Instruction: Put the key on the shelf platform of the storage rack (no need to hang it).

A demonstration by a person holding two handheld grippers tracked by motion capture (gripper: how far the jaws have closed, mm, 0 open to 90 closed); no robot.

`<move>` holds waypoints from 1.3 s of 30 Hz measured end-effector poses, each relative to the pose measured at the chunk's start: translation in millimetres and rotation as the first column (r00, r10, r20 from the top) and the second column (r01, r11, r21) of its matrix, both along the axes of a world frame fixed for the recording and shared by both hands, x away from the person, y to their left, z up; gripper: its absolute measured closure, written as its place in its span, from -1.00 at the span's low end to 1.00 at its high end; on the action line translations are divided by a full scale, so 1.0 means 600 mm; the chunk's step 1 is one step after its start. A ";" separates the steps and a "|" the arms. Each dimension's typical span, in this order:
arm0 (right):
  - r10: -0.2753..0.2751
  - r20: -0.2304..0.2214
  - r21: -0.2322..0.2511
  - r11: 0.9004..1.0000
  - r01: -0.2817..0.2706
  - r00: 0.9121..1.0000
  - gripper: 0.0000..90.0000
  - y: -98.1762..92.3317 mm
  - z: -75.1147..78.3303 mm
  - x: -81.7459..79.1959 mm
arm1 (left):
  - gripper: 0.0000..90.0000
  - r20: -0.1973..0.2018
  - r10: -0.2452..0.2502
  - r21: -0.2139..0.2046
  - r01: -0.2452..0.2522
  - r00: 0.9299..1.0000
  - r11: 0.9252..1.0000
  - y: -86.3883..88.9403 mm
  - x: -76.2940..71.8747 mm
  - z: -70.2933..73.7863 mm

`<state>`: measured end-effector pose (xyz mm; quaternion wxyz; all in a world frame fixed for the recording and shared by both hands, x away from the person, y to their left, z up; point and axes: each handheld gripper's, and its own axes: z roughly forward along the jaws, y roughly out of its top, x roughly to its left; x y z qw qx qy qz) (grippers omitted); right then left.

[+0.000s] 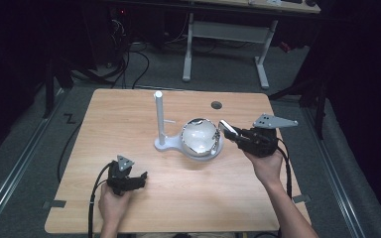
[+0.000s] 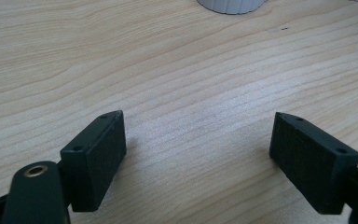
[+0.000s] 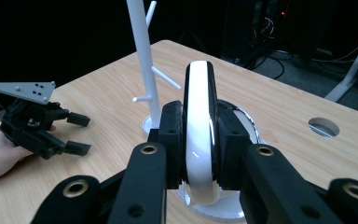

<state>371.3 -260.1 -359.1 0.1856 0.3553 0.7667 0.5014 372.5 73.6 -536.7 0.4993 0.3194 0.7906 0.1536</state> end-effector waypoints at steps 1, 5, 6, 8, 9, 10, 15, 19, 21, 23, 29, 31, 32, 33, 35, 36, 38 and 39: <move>-0.001 -0.002 -0.003 1.000 0.001 1.000 0.70 0.002 0.002 0.003 | -0.58 0.001 -0.001 0.001 0.001 1.000 1.000 0.000 0.000 0.000; -0.001 -0.004 -0.001 1.000 0.001 1.000 0.70 0.006 0.007 0.011 | -0.58 -0.001 0.000 -0.001 0.000 1.000 1.000 0.000 0.000 0.000; 0.004 -0.002 0.002 1.000 -0.004 1.000 0.70 0.007 0.008 0.014 | -0.58 -0.003 0.003 -0.003 -0.003 1.000 1.000 0.000 0.000 0.000; 0.001 -0.003 -0.008 1.000 -0.001 1.000 0.70 0.011 0.008 0.018 | -0.58 0.000 -0.001 0.001 0.001 1.000 1.000 0.000 0.000 0.000; 0.002 -0.007 -0.003 1.000 -0.002 1.000 0.70 0.012 0.008 0.021 | -0.58 0.000 0.000 0.000 0.000 1.000 1.000 0.000 0.000 0.000; 0.000 -0.009 -0.005 1.000 -0.001 1.000 0.70 0.015 0.008 0.026 | -0.58 0.000 0.000 0.000 0.000 1.000 1.000 0.000 0.000 0.000; -0.004 -0.017 -0.008 1.000 0.004 1.000 0.70 0.021 0.007 0.037 | -0.58 -0.001 -0.001 0.001 0.001 1.000 1.000 0.000 0.000 0.000; -0.007 -0.021 -0.011 1.000 0.006 1.000 0.70 0.028 0.003 0.047 | -0.58 -0.002 0.001 -0.002 -0.001 1.000 1.000 0.000 0.000 0.000; -0.007 -0.020 -0.015 1.000 0.006 1.000 0.70 0.032 0.002 0.051 | -0.58 0.002 -0.004 0.002 0.004 1.000 1.000 0.000 0.000 0.000; -0.005 -0.025 -0.014 1.000 0.005 1.000 0.70 0.035 0.000 0.054 | -0.58 0.002 -0.003 0.002 0.003 1.000 1.000 0.000 0.000 0.000; -0.001 -0.043 -0.022 1.000 0.000 0.999 0.70 0.045 -0.010 0.063 | -0.58 0.001 -0.003 0.001 0.003 1.000 1.000 0.000 0.000 0.000; 0.001 -0.048 -0.029 1.000 -0.002 0.999 0.70 0.052 -0.016 0.068 | -0.59 0.001 -0.003 0.002 0.003 1.000 1.000 0.000 0.000 0.000; 0.001 -0.048 -0.029 1.000 -0.002 0.999 0.70 0.052 -0.016 0.068 | -0.59 0.001 -0.003 0.002 0.003 1.000 1.000 0.000 0.000 0.000; -0.003 -0.045 -0.044 0.999 0.001 0.999 0.70 0.058 -0.020 0.070 | -0.58 0.001 -0.002 0.003 0.002 1.000 1.000 0.000 0.000 0.000; -0.002 -0.046 -0.051 0.999 -0.001 0.999 0.70 0.060 -0.022 0.072 | -0.58 0.001 -0.002 0.003 0.002 1.000 1.000 0.000 0.000 0.000; -0.001 -0.050 -0.056 0.998 -0.001 0.999 0.70 0.063 -0.026 0.074 | -0.58 -0.002 0.002 -0.001 -0.002 1.000 1.000 0.000 0.000 0.000; 0.001 -0.056 -0.058 0.998 -0.004 0.998 0.70 0.067 -0.030 0.076 | -0.58 -0.001 0.001 0.001 -0.001 1.000 1.000 0.000 0.000 0.000; 0.002 -0.060 -0.060 0.998 -0.005 0.998 0.70 0.069 -0.032 0.078 | -0.58 0.000 -0.001 0.002 0.001 1.000 1.000 0.000 0.000 0.000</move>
